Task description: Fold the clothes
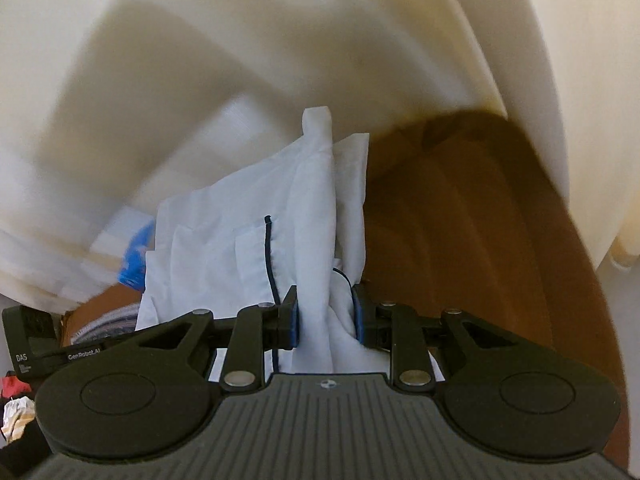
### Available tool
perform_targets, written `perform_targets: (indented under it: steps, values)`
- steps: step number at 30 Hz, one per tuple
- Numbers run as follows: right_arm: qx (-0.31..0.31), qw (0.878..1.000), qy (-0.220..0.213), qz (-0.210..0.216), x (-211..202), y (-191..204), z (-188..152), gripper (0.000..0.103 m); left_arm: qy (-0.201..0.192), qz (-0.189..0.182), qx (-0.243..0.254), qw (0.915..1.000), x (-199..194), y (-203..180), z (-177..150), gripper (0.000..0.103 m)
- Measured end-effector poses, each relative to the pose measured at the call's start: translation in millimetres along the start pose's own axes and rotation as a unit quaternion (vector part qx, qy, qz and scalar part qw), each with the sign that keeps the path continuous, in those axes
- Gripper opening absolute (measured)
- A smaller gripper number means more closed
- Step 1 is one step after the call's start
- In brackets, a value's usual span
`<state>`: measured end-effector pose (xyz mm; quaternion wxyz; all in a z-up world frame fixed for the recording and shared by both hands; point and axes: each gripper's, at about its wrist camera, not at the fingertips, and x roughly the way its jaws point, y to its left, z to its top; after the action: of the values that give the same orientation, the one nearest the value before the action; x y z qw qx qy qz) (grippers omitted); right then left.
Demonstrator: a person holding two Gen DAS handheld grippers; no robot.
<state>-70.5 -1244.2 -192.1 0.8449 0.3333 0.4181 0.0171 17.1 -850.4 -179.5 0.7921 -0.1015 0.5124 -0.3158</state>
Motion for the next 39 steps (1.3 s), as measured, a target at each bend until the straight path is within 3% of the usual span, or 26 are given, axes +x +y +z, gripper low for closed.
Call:
perform_targets:
  steps: [2,5,9,10,11,14,16,19,21,23,27,33,36,39]
  values:
    - [0.006,1.000,-0.013,0.006,8,-10,1,0.039,0.002,-0.004,-0.010,0.9999,3,4,2,0.058]
    - [-0.003,1.000,-0.014,0.008,13,-18,2,0.049,0.003,-0.003,0.003,1.0000,0,6,1,0.061]
    - [-0.021,1.000,-0.013,-0.004,9,-22,5,0.063,-0.010,0.011,0.009,0.9999,-28,11,3,0.068]
    - [-0.031,0.999,-0.018,-0.014,5,-20,7,0.063,-0.017,0.016,0.014,0.9996,-37,8,6,0.075]
    - [-0.045,0.998,-0.027,-0.027,1,-17,10,0.063,-0.026,0.022,0.019,0.9992,-46,4,9,0.073]
    - [-0.124,0.986,-0.088,-0.068,-23,14,10,0.062,-0.067,0.004,0.059,0.9960,-73,-20,24,0.074]
    - [-0.169,0.977,-0.117,-0.057,-26,38,11,0.062,-0.073,-0.020,0.105,0.9916,-66,-47,34,0.077]
    - [-0.216,0.968,-0.111,-0.057,1,64,13,0.062,-0.063,0.001,0.196,0.9786,-31,-84,35,0.083]
    - [-0.236,0.965,-0.093,-0.069,30,74,12,0.062,-0.039,0.036,0.226,0.9727,-1,-91,29,0.083]
    - [-0.233,0.964,-0.082,-0.098,55,70,10,0.062,-0.008,0.070,0.234,0.9697,30,-86,22,0.083]
    - [-0.204,0.969,-0.061,-0.123,90,47,5,0.064,-0.001,0.080,0.223,0.9715,51,-73,13,0.082]
    - [-0.181,0.973,-0.078,-0.121,64,55,3,0.064,-0.022,0.097,0.203,0.9742,36,-80,2,0.086]
    - [-0.188,0.969,-0.119,-0.105,30,68,-28,0.070,-0.042,0.109,0.204,0.9719,34,-80,-14,0.089]
    - [-0.223,0.959,-0.113,-0.132,33,68,-60,0.072,-0.063,0.120,0.206,0.9691,32,-80,-30,0.090]
